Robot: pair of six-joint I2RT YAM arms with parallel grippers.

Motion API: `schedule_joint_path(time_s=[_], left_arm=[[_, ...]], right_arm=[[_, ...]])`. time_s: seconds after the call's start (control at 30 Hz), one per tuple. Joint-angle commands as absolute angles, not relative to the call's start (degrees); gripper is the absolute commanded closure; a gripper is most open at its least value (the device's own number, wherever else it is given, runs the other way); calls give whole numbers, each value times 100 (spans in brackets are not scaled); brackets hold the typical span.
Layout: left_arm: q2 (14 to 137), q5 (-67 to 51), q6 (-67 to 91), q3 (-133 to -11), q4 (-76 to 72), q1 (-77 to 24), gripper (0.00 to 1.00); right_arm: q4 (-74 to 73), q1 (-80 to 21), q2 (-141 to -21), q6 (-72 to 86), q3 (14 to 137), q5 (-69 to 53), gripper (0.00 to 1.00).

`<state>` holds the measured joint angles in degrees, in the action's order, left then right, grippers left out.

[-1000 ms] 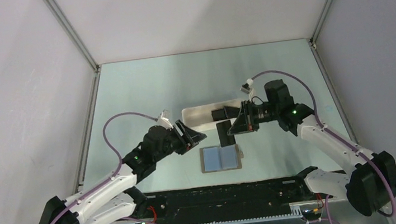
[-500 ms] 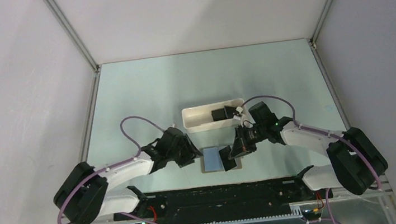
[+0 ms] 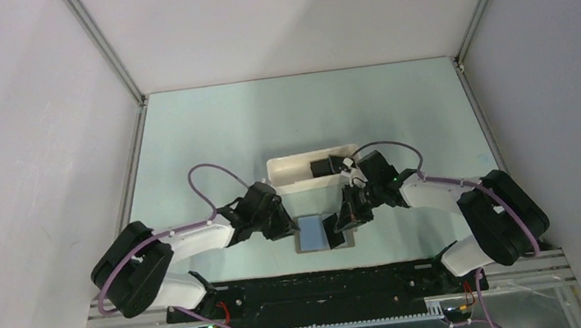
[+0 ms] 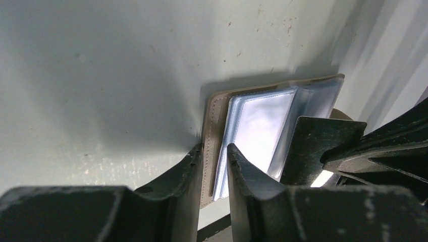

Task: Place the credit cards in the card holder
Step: Insert the credit card into the card holder.

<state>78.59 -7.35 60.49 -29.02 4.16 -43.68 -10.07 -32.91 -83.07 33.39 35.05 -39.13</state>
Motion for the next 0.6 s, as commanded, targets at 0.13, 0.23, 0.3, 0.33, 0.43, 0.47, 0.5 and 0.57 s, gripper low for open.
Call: schedule_joint_path(time_s=[0.13,0.23,0.3,0.33,0.43,0.47,0.5,0.57], left_arm=[[8084,-639,5781,-2953,627,-4446,72],[8109,-647,5768,-2958,640,-4447,72],[8121,-647,5759,-2961,641,-4447,72],[8132,-647,5758,-2962,641,-4447,73],[8165,-656,5741,-2971,633,-4451,73],[8174,-658,5733,-2977,633,-4449,73],[8194,-663,5727,-2978,633,-4452,73],[8213,-679,5711,-2994,637,-4459,73]], right_arm=[[-839,-3371,-8585,3179,3811,-3808,100],[-870,-3382,-8723,3142,3910,-3817,100],[-899,-3387,-8795,3104,3953,-3856,100],[-877,-3385,-8810,3096,3965,-3862,100],[-801,-3396,-8893,3090,3976,-3956,100],[-776,-3400,-8925,3082,3998,-3969,100],[-766,-3401,-8999,3062,4007,-3980,100],[-743,-3401,-9095,3033,4015,-3978,100]])
